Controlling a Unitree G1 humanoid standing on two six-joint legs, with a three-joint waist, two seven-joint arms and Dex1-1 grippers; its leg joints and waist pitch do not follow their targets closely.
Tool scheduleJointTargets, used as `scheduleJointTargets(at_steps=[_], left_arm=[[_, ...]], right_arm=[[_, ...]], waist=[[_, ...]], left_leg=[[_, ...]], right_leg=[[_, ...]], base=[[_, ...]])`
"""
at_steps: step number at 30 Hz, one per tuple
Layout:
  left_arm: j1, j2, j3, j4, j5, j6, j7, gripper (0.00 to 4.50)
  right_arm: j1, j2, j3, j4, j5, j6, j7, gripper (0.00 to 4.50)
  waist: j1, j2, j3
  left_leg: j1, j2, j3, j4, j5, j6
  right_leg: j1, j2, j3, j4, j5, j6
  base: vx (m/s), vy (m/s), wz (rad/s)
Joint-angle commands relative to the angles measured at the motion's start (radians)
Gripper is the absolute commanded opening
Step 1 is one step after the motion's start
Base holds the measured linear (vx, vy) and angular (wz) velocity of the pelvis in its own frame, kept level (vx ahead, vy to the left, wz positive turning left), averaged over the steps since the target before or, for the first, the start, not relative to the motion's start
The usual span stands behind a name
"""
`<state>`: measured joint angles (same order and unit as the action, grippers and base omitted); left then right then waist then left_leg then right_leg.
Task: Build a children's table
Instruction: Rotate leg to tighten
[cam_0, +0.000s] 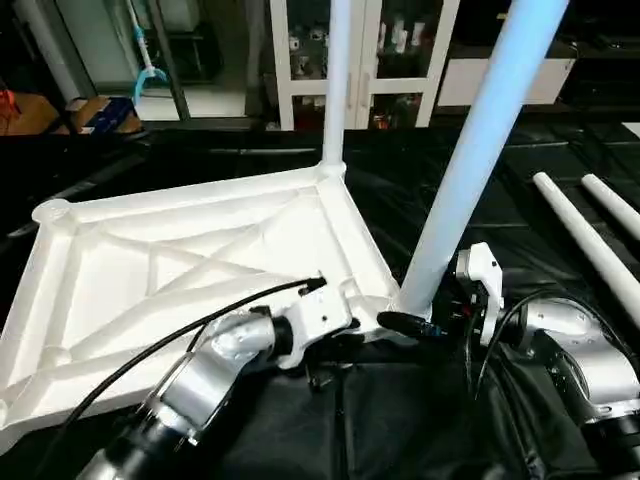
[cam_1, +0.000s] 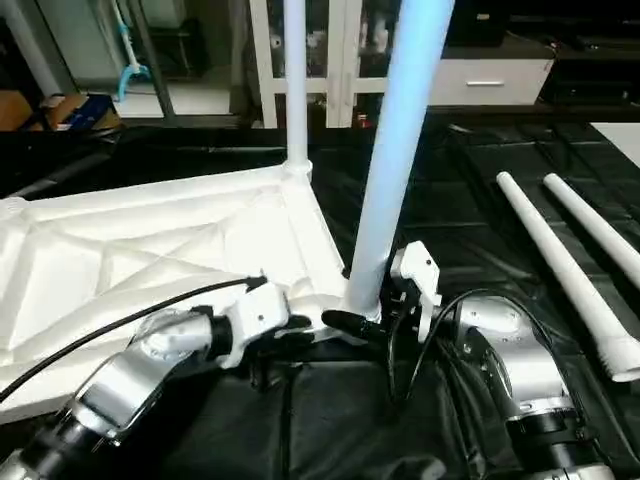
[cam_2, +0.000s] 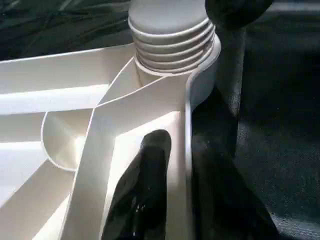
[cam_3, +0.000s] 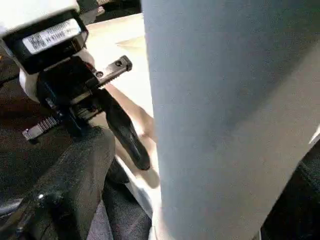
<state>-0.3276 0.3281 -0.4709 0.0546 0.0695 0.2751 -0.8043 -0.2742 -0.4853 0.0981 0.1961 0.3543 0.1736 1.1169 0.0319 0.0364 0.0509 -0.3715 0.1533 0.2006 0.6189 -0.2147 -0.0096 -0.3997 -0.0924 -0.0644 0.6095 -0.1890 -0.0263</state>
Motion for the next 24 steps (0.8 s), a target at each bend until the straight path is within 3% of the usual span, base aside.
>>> scheduleJointTargets(at_steps=[1, 10, 15, 24], left_arm=[[-0.014, 0.005, 0.001, 0.029, 0.018, 0.009, 0.023, 0.93], [0.003, 0.045, -0.023, 0.015, 0.028, 0.06, -0.038, 0.93], [0.014, 0.054, -0.018, 0.002, 0.02, 0.072, -0.043, 0.93], [0.041, 0.05, 0.013, -0.029, -0.005, 0.091, -0.027, 0.77]], right_arm=[[0.005, -0.007, 0.001, -0.043, 0.003, 0.012, 0.005, 4.09], [0.004, -0.039, 0.001, -0.062, 0.012, 0.033, 0.04, 4.09], [-0.009, -0.063, -0.006, -0.047, 0.017, 0.039, 0.066, 4.09], [-0.033, -0.037, 0.003, 0.065, -0.064, -0.049, 0.0, 4.09]], waist=[[-0.001, -0.018, -0.06], [0.0, -0.017, -0.063], [-0.001, -0.018, -0.061], [-0.006, -0.022, -0.059]], left_leg=[[0.009, 0.08, -0.04, -0.08, -0.166, 0.083], [0.006, 0.079, -0.041, -0.077, -0.131, 0.098], [0.007, 0.079, -0.04, -0.077, -0.152, 0.095], [0.007, 0.076, -0.04, -0.077, -0.171, 0.082]], right_leg=[[0.045, -0.065, 0.049, -0.077, -0.205, -0.206], [0.05, -0.066, 0.049, -0.07, -0.155, -0.218], [0.049, -0.066, 0.047, -0.074, -0.191, -0.217], [0.046, -0.065, 0.046, -0.08, -0.248, -0.202]], base=[[0.0, 0.0, 0.0], [0.0, 0.0, 0.0], [0.0, 0.0, 0.0], [0.0, 0.0, 0.0]])
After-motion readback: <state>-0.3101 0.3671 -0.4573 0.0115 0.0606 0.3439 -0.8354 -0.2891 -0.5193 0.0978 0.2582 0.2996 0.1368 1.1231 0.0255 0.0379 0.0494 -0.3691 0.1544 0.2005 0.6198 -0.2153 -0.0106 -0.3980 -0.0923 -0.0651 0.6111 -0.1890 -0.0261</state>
